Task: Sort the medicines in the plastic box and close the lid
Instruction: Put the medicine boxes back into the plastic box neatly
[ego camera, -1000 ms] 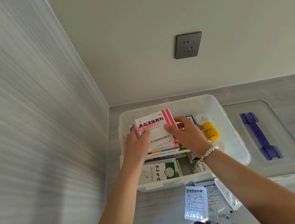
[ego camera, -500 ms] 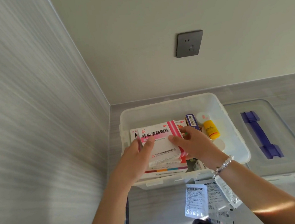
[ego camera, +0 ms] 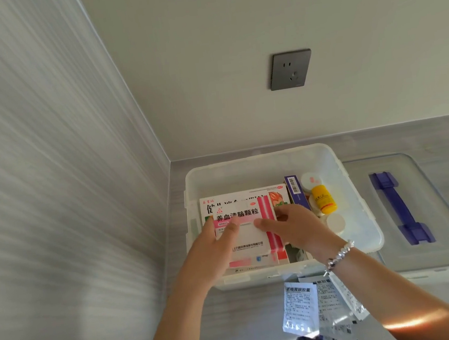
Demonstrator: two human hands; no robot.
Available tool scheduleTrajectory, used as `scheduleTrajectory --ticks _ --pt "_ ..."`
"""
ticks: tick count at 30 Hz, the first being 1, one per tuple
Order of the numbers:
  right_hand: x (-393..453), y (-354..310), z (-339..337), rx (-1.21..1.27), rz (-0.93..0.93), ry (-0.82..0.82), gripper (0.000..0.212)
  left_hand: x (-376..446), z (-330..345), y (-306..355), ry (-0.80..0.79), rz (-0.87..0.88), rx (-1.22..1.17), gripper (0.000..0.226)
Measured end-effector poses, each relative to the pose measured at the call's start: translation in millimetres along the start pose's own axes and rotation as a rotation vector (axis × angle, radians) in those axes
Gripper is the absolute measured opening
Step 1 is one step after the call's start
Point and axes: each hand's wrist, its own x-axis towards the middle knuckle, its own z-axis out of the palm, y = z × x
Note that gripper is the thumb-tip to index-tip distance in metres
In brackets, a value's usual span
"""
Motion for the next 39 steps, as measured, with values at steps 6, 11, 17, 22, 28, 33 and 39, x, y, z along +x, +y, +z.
scheduleTrajectory --ticks 6,11,17,22,28,33,39 --pt "25.1 -29.8 -9.8 0.199 -0.147 0.166 0.01 29.7 -6.3 20.5 0.086 0.01 -0.207 0.032" --pt "53.8 -33.9 -4.1 0.205 -0.047 0.117 0.023 60.0 -4.0 26.2 0.12 -0.055 -0.12 0.035" --pt "69.1 -25.3 9.4 0.119 0.059 0.022 0.013 77.0 8.6 12.7 0.14 -0.169 -0.033 0.082" --pt "70.1 -22.2 8.8 0.12 0.123 -0.012 0.023 73.7 13.3 7.6 0.203 -0.117 0.145 0.081" --pt "55.1 -29.4 -0.6 -0.096 0.103 -0.034 0.054 54.1 19.2 15.7 0.218 -0.038 0.32 0.072" --pt "-2.8 -29.4 -16.7 -0.05 -0.176 0.242 0.04 0.7 32.4 30.3 0.374 0.31 0.11 0.035" --pt "-93.7 24.0 -25.5 0.195 -0.36 0.258 0.012 -66.2 83.0 27.4 0.145 0.261 -0.258 0.024"
